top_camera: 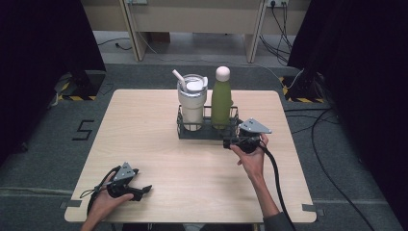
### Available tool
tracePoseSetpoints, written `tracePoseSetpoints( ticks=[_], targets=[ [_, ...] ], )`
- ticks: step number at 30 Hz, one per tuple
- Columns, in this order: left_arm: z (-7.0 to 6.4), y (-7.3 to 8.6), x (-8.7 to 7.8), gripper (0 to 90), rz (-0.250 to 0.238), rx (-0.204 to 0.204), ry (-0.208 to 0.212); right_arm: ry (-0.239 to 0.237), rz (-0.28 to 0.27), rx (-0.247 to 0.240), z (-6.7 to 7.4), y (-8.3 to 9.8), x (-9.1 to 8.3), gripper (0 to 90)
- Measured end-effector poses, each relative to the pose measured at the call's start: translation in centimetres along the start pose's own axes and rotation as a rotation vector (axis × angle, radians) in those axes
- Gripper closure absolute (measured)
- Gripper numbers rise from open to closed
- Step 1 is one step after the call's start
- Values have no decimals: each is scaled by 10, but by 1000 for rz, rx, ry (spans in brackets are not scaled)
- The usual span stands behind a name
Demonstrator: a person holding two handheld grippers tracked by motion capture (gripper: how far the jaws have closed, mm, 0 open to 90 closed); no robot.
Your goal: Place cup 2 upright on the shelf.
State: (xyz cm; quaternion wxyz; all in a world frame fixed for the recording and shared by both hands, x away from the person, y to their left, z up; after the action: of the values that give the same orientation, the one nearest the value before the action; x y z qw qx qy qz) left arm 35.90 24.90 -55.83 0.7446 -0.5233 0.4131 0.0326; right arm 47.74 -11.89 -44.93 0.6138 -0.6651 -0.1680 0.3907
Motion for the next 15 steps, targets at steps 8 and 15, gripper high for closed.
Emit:
tracePoseSetpoints(
  ticks=[8, 15],
  targets=[
    [0, 0, 0, 134, 0, 0, 0, -13, -7, 3, 7, 2, -1, 152],
    [0, 0, 0, 134, -1, 0, -1, -21, -1, -18, 14, 4, -2, 152]
  ],
)
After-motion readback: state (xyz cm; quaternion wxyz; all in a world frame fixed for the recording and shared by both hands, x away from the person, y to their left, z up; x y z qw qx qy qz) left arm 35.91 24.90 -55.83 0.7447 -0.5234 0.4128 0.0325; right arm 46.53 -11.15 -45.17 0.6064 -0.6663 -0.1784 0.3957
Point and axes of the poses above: each handheld gripper's, and its own axes: x roughly forward along the jaws, y roughly out of its underside, z roughly to its left, the point moved 5 cm from there along x, roughly forward along the jaws, and after that the axes turned 11 degrees about -y, right-handed, at the moved point
